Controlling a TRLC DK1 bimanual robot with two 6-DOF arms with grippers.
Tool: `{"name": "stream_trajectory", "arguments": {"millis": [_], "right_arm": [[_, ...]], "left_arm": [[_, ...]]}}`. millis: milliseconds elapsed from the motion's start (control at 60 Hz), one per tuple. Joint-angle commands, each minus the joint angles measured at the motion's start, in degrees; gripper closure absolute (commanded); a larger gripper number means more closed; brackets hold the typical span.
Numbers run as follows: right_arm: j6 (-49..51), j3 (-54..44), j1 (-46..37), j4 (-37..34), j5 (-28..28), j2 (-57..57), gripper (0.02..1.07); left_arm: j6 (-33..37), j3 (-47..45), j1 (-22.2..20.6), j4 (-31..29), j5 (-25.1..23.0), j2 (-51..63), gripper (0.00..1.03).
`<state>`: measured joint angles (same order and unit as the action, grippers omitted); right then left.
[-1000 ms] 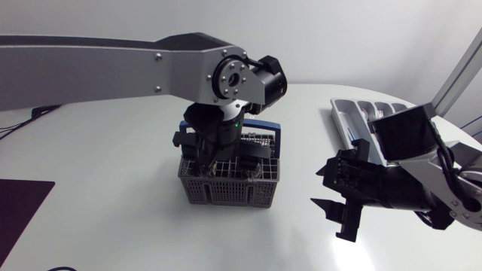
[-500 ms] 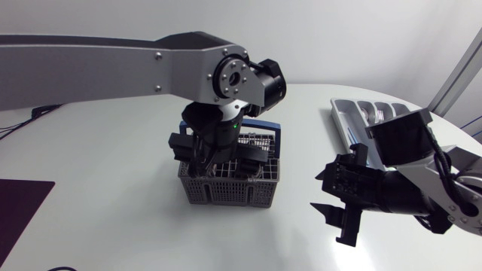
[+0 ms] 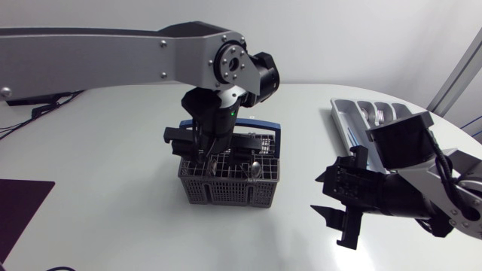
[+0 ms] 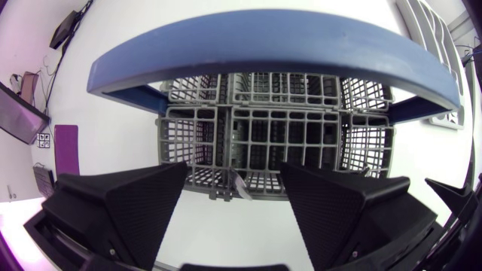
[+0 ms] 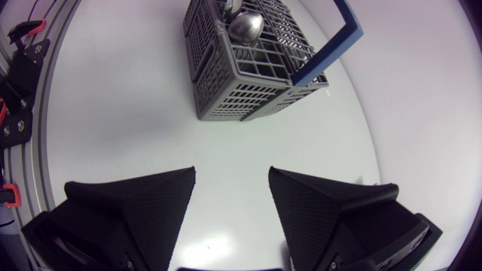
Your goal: Unload the cutlery basket into the drawer organizer.
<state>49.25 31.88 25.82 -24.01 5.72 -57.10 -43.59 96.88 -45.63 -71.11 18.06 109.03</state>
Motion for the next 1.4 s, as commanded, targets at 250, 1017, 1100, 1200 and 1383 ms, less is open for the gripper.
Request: {"name": "stream_trajectory", "arguments": {"millis": [250,1017,1100,1200,1383], "right_arm": [[-0.12,-1.56,0.28,0.28,0.00,0.68,0.36],[0.23,-1.38,0.37,0.10,0.00,0.76,0.36],[0.23,-1.29,0.37,-0.07,0.00,0.85,0.36],[0.23,-1.20,0.37,-0.42,0.00,1.20,0.36],[0.23,-1.03,0.46,-1.04,-0.09,1.82,0.36]], "left_arm": [[-1.76,2.08,-0.96,-2.28,-0.31,1.88,0.20],[-3.60,3.40,-2.01,-6.23,0.74,2.76,0.66],[-3.69,3.23,-2.10,-6.41,0.13,2.85,0.67],[-3.78,3.40,-2.01,-6.41,0.04,2.85,0.68],[-3.60,3.40,-2.01,-6.41,-0.22,3.55,0.70]]}}
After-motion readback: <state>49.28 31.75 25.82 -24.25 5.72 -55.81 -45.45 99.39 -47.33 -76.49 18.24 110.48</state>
